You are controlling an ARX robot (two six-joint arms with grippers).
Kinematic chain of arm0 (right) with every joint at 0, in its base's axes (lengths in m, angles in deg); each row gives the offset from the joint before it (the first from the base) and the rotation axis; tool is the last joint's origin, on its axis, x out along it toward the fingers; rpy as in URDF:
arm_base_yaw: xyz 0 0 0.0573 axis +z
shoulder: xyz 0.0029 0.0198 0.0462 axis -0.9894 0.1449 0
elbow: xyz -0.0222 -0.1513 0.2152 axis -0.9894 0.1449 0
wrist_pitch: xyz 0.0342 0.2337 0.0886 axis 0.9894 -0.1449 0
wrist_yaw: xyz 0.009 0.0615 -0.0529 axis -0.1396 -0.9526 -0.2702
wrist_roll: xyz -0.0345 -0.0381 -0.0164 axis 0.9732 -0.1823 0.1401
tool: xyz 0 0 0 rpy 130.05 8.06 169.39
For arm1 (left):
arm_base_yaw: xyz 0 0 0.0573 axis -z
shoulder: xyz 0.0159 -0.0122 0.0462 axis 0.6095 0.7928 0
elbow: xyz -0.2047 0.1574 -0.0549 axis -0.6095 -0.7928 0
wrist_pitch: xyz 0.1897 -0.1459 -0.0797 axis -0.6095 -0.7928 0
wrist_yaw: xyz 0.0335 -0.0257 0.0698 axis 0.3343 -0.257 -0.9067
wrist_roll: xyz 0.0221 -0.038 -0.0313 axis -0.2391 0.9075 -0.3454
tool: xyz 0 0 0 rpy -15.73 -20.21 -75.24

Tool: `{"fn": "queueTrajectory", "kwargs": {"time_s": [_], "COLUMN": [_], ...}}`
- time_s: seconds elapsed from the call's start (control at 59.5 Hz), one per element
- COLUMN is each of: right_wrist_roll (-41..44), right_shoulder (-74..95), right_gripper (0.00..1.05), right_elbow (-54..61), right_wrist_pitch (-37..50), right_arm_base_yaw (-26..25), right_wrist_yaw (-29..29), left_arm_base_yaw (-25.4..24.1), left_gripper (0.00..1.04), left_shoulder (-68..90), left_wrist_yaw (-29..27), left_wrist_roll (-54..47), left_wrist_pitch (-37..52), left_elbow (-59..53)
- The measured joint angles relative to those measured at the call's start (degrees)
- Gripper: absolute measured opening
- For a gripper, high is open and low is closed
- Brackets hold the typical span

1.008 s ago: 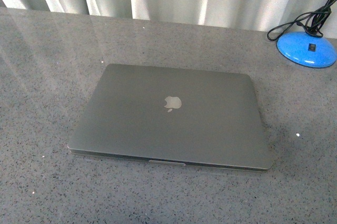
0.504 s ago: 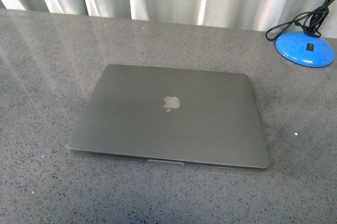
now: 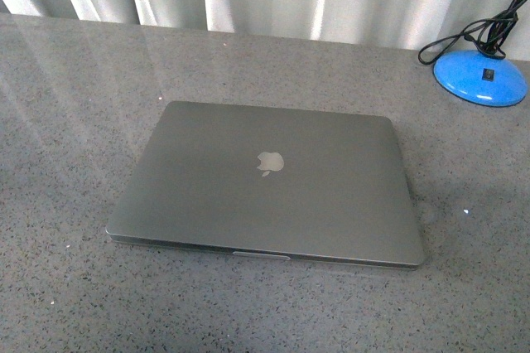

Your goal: Close laptop

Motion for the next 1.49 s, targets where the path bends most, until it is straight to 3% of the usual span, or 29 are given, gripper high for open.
{"fn": "queueTrajectory", "kwargs": {"time_s": [0.403, 1.125, 1.209, 1.277, 1.428, 1.461, 1.495], "right_wrist_roll": [-0.02, -0.02, -0.07, -0.22, -0.44, -0.42, -0.44], "right_shoulder": [-18.43, -33.16, -40.41, -42.75, -42.86, -42.86, -42.88], "right_gripper": [0.01, 0.01, 0.01, 0.01, 0.01, 0.01, 0.1], "right_elbow": [0.2, 0.22, 0.2, 0.2, 0.2, 0.2, 0.2], "right_wrist_pitch": [-16.66, -31.08, -40.41, -40.94, -41.18, -41.18, -41.18], "right_arm_base_yaw": [0.0, 0.0, -0.02, 0.0, 0.0, 0.0, 0.0], "right_wrist_yaw": [0.02, 0.02, 0.02, 0.09, 0.07, 0.09, 0.07], "left_arm_base_yaw": [0.0, 0.0, 0.0, 0.0, 0.0, 0.0, 0.0], "left_gripper": [0.04, 0.04, 0.04, 0.04, 0.04, 0.09, 0.18], "left_shoulder": [-19.54, -34.91, -38.95, -43.65, -45.38, -45.42, -45.42], "left_wrist_yaw": [0.02, 0.02, -0.02, -0.02, 0.02, 0.02, 0.02], "left_wrist_roll": [0.0, 0.0, 0.0, 0.0, -0.02, 0.0, 0.0], "left_wrist_pitch": [-17.51, -32.59, -37.62, -42.95, -43.43, -43.5, -43.5], "left_elbow": [-0.15, -0.15, -0.15, -0.15, -0.15, -0.15, -0.15]}}
